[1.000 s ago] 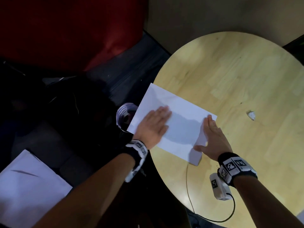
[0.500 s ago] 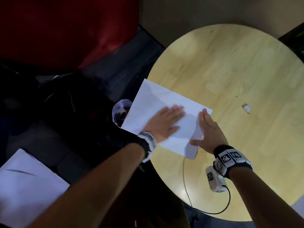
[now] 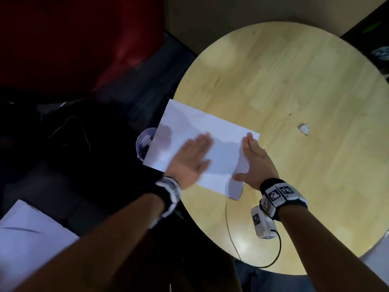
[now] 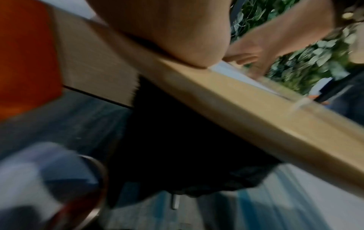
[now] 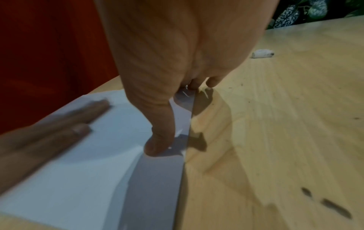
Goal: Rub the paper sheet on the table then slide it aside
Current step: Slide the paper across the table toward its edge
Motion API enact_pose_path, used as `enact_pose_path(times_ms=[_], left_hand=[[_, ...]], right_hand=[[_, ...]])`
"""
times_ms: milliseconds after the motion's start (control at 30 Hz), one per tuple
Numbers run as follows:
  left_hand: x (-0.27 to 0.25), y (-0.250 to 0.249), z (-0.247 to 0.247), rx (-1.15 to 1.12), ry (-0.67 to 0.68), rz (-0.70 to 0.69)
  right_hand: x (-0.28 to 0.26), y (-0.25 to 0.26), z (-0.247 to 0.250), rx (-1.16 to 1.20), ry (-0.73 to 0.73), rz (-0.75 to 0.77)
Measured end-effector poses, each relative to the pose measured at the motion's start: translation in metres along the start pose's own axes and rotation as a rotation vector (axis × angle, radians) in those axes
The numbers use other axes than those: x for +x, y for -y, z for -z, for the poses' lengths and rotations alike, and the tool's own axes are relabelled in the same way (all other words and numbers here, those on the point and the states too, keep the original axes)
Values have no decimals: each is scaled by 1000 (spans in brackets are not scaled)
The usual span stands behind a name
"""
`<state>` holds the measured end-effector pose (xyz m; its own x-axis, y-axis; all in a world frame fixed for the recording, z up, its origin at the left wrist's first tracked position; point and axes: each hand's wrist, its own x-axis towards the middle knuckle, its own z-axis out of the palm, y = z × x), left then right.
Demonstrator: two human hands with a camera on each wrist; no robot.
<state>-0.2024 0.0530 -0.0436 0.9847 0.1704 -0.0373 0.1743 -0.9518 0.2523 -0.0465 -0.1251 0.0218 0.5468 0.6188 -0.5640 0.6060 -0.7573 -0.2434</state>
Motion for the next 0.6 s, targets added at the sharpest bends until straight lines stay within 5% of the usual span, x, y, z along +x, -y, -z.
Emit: enact_pose_path(times_ms=[100,167,233,300,367,467,600], left_hand=[[6,72,22,-1,-59,281],[27,67,33,-101,-115,401],[55,17,24,-139,-134,272],[68,-47,8,-213,-32,27],[74,-74,-2,-197,65,-67],[85,-20,0,-115,-42,-34],[80,76,24,-19,-105,307]], right_hand=[[1,3,-1,23,-8,-5],[1,4,-1,21,-6,-13],[1,7,2,11,-3,-16],[0,9,4,30,-25,-19],[-1,7,5,69,-57,-8],[-2,2,3,137,-43,-8],[-1,2,3,274,-57,-49]])
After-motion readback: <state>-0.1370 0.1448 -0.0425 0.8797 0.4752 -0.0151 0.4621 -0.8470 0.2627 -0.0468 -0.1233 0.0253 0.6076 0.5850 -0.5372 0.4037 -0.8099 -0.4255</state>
